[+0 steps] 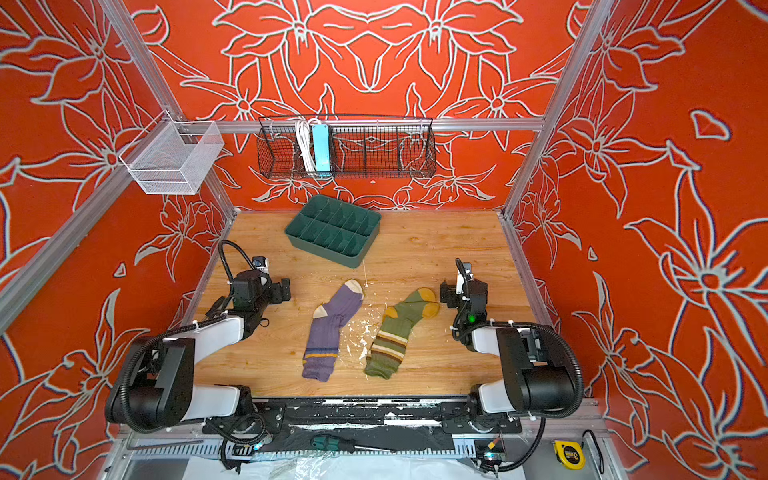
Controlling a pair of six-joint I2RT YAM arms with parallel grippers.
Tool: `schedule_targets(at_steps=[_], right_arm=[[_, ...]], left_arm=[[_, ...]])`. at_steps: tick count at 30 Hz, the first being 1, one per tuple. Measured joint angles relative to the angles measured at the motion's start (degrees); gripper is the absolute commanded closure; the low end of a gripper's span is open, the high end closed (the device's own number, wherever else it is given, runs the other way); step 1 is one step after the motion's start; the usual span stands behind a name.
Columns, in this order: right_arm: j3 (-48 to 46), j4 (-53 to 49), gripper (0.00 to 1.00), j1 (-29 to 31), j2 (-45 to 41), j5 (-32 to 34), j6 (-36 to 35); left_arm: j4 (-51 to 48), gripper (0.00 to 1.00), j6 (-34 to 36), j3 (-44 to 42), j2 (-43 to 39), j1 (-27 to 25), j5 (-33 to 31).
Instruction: Roll the socks
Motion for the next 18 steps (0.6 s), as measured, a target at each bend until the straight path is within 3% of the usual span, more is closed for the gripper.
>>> schedule_targets(at_steps=[18], right_arm=[[0.02, 0.00, 0.02, 0.00, 0.00, 0.00, 0.00]], left_arm=[[-0.20, 0.03, 0.00, 0.00, 0.00, 0.02, 0.20]])
